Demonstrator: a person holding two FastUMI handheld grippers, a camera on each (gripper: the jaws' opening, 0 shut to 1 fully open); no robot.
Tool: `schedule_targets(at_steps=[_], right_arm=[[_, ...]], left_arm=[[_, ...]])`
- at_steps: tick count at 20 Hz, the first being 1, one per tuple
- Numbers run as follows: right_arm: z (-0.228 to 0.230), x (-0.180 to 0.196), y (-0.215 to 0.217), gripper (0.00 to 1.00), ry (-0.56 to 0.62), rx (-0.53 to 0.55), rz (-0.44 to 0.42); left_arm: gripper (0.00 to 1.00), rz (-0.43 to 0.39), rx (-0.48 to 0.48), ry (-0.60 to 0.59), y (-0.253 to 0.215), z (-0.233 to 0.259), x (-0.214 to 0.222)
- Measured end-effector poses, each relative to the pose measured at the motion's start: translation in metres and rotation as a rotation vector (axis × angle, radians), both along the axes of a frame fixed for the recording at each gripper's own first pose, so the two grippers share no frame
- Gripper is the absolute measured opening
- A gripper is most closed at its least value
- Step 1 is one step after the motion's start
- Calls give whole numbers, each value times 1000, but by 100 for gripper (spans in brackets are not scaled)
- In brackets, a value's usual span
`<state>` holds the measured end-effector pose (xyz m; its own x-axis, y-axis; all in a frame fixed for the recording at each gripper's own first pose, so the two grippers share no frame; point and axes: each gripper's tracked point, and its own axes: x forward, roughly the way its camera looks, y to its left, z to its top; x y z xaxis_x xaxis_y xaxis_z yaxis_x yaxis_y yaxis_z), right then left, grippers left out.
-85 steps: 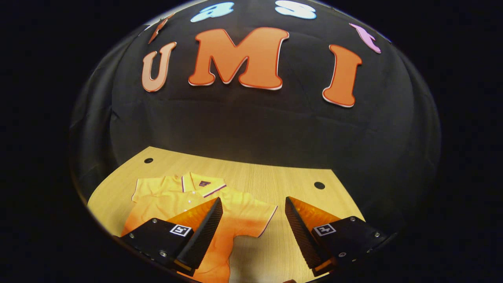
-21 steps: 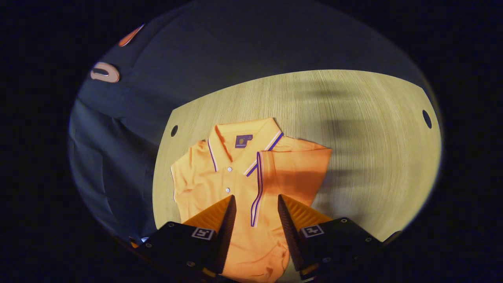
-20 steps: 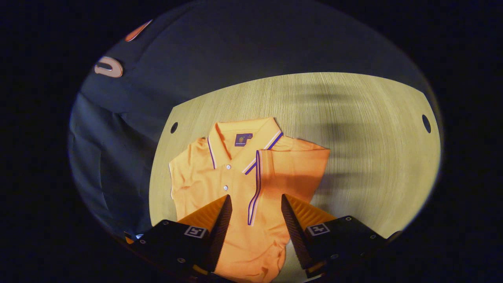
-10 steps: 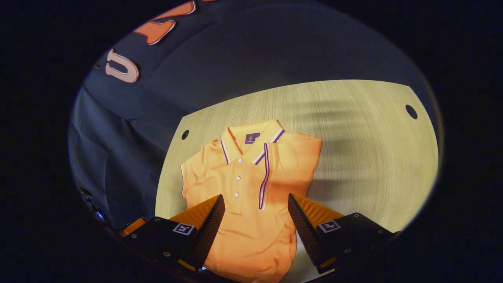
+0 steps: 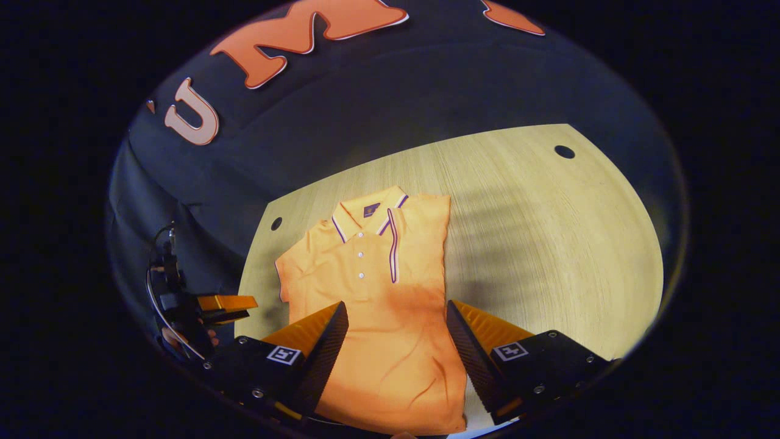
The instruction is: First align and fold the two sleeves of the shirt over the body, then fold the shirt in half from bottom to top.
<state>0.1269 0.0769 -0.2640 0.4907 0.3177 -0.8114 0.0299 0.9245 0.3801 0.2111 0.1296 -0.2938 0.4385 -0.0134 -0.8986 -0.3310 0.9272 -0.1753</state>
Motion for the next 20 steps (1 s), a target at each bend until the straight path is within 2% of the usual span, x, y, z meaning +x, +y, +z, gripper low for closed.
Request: schedule_targets(at_steps=[3,5,9,15,17,19,20], right_arm=[[0,-38,-8,99,6,-31,-66],[-3,-61,-10,99,19,-40,-108],[-8,-101,-12,99,50,-29,-168],[-15,-144,-16,98,70,-52,-188],[-12,-151,-17,99,55,-52,-199],[-11,-158,-15,98,50,-40,-211],[-12,-162,-15,99,55,-40,-215]], left_arm=[[98,-13,-5,72,8,-17,25],[98,-32,24,113,14,-27,40],[98,-45,47,167,17,-44,70],[96,-78,175,252,33,-70,91],[93,-88,200,299,33,-77,88],[93,-114,213,279,30,-76,92],[89,-115,216,275,28,-77,93]])
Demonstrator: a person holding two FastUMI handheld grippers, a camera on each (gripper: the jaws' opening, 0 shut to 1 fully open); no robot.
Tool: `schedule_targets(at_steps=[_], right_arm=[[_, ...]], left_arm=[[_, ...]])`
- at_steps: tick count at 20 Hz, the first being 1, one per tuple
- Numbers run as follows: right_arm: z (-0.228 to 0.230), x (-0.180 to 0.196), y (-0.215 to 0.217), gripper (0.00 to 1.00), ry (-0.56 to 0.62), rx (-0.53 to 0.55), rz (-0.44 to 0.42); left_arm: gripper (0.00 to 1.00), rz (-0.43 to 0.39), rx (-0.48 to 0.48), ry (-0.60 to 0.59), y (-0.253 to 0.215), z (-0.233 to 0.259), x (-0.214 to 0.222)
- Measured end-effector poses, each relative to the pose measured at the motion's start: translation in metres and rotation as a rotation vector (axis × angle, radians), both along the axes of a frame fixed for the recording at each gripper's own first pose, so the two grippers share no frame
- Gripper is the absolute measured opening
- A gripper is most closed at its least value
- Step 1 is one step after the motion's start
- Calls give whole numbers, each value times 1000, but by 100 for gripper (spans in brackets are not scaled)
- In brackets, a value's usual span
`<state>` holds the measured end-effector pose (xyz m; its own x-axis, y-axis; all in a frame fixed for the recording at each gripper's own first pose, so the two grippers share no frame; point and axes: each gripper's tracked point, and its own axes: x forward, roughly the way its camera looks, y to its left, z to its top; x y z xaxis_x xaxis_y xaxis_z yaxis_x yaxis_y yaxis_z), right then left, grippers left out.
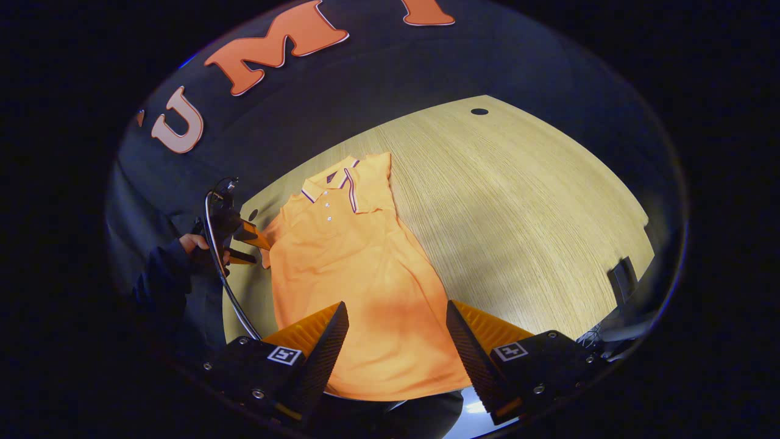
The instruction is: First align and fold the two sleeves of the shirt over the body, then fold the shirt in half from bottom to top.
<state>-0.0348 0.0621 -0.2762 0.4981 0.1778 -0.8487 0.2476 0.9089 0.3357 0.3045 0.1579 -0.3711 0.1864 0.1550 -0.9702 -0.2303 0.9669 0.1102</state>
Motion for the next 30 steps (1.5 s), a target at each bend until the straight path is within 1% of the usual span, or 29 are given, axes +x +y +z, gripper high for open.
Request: schedule_targets(at_steps=[1,3,5,6,7,8,11,13,15,17,21,26,28,29,30], right_arm=[[-1,-3,-1,99,2,-5,-6],[-2,-5,0,98,-3,1,-19],[-5,-9,3,98,-1,20,-34],[-7,-12,4,98,4,26,-40],[-8,-14,5,98,7,28,-40],[-9,-16,4,98,11,23,-42],[-8,-21,0,98,7,10,-42],[-10,-22,-3,98,16,14,-60],[-10,-23,-6,98,15,18,-77],[-9,-25,-8,98,12,15,-87],[-8,-29,-9,98,18,12,-107],[-15,-44,-12,98,39,7,-131],[-16,-48,-12,98,43,9,-140],[-15,-48,-13,98,43,11,-143],[-15,-50,-13,98,43,17,-142]], left_arm=[[86,-13,1,-1,-2,1,0],[84,-69,-3,-7,-5,0,4],[47,-113,-17,-21,-12,0,8],[30,-126,-21,-9,-13,0,8],[13,-153,-50,-27,-17,3,9],[7,-165,-60,-25,-21,4,9],[7,-238,-38,-103,-28,27,25],[6,-288,-24,-131,-39,41,31],[7,-330,-26,-151,-56,49,36],[6,-370,-49,-188,-77,52,46],[7,-414,-86,-169,-112,43,48],[7,-456,-134,-168,-157,35,53],[10,-471,-200,-151,-177,27,48],[15,-473,-246,-142,-187,23,46],[30,-467,-294,-142,-196,21,44]])
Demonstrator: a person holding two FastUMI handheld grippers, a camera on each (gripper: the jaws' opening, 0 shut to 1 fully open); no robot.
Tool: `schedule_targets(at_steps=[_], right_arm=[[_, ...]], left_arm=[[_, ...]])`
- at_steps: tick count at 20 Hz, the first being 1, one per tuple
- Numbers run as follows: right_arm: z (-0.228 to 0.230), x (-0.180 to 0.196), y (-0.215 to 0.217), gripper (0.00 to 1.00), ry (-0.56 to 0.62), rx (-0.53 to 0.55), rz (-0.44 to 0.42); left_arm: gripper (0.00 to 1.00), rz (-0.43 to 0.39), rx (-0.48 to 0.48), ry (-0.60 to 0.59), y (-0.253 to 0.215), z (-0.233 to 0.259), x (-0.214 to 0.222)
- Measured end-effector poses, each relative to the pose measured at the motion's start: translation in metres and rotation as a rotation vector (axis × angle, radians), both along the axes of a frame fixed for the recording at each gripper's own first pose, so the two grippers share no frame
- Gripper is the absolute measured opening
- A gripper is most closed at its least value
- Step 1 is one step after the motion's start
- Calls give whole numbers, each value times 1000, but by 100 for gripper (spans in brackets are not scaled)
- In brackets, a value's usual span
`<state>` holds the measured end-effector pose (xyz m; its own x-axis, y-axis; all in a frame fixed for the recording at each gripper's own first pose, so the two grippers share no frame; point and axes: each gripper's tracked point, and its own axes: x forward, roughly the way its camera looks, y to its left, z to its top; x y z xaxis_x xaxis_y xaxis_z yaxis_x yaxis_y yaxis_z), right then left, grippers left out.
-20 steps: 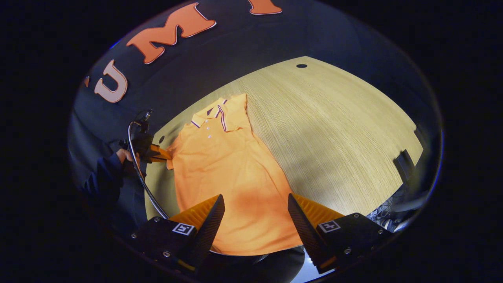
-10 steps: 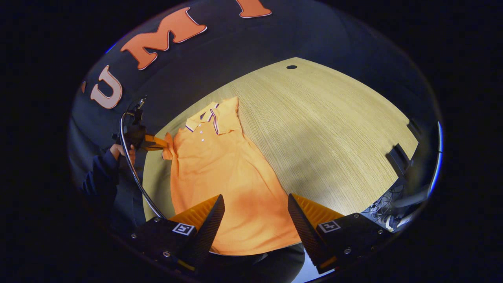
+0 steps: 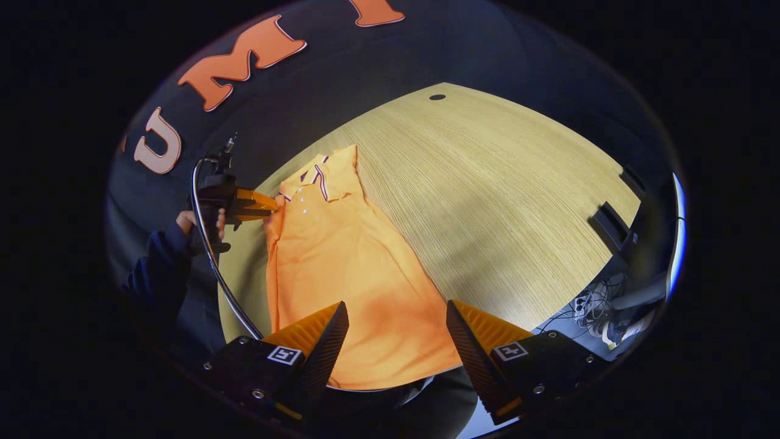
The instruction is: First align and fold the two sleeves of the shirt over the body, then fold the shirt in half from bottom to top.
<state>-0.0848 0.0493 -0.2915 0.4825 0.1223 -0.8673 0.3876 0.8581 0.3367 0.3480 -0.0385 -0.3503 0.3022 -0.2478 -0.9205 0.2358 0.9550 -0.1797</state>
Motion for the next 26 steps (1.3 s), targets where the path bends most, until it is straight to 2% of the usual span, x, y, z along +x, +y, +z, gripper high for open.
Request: schedule_targets(at_steps=[1,3,4,12,13,15,19,24,26], right_arm=[[-1,0,-1,98,4,3,2],[-2,1,-2,99,8,11,11],[-2,2,-3,98,8,13,18],[-8,29,-17,99,-42,17,137],[-8,32,-17,98,-48,17,157],[-8,36,-19,98,-59,14,202],[-13,37,-17,99,-67,13,286],[-26,26,-19,99,-37,-2,408],[-33,21,-17,99,-19,0,446]], left_arm=[[45,6,-45,10,-7,1,-4],[87,32,-117,36,-15,2,-12],[95,52,-110,36,-9,1,-14],[97,93,-30,-108,24,42,-65],[100,106,-13,-135,28,47,-74],[97,127,-6,-159,31,58,-96],[98,158,-24,-168,30,70,-146],[99,174,61,-155,55,58,-209],[98,157,102,-183,69,57,-231]])
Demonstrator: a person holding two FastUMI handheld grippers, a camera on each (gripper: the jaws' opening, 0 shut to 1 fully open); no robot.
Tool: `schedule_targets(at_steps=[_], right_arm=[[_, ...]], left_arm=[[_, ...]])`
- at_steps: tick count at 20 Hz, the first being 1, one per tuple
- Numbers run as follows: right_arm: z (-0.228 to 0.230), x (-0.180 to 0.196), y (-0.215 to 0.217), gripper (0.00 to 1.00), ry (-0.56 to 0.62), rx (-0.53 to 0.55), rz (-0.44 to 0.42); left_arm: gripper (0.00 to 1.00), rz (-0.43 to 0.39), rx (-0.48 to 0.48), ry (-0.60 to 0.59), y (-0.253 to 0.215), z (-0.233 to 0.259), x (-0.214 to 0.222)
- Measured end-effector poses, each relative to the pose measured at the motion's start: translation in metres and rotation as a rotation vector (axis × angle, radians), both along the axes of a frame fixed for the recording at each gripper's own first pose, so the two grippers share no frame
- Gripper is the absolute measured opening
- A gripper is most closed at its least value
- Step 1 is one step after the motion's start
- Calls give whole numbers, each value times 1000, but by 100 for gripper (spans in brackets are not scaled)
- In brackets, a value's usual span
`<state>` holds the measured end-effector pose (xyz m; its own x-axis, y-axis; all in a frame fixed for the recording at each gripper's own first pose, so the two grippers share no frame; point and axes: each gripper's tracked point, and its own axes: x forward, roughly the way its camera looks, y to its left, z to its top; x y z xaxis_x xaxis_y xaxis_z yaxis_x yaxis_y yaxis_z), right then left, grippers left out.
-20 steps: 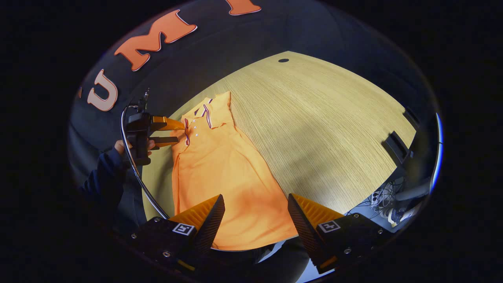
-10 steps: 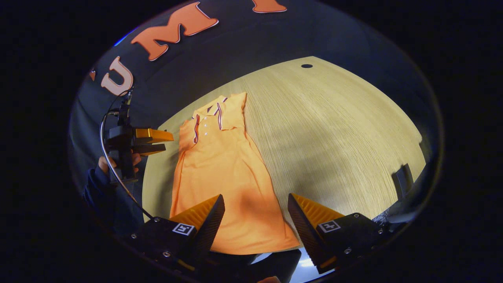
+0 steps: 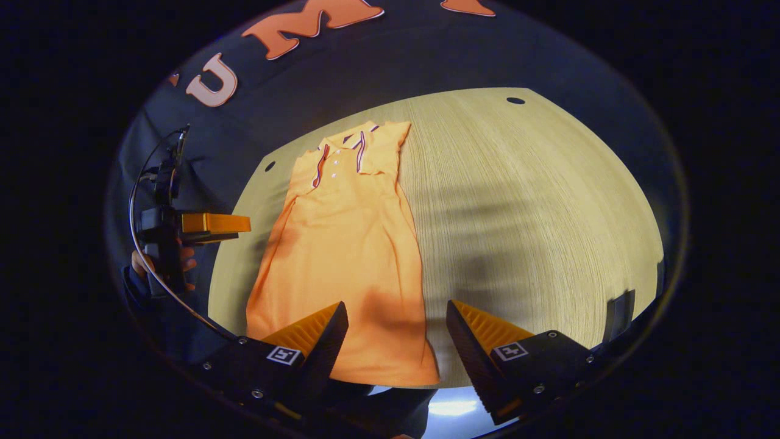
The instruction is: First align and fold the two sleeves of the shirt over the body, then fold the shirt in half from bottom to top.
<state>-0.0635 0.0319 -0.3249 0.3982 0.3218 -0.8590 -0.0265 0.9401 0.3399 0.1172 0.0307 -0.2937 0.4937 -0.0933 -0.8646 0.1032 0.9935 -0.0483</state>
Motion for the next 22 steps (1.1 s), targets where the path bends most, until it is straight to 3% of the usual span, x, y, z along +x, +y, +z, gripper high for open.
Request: schedule_targets(at_steps=[3,9,14,22], right_arm=[[-8,-14,5,99,16,3,48],[-24,-44,16,99,52,-1,138],[-39,-63,18,99,78,-10,153],[-54,-89,15,98,87,-94,204]], left_arm=[[98,-21,88,-34,19,-4,-29],[98,48,27,74,28,-30,-103],[99,54,52,190,36,-67,-157],[99,10,170,170,57,-85,-188]])
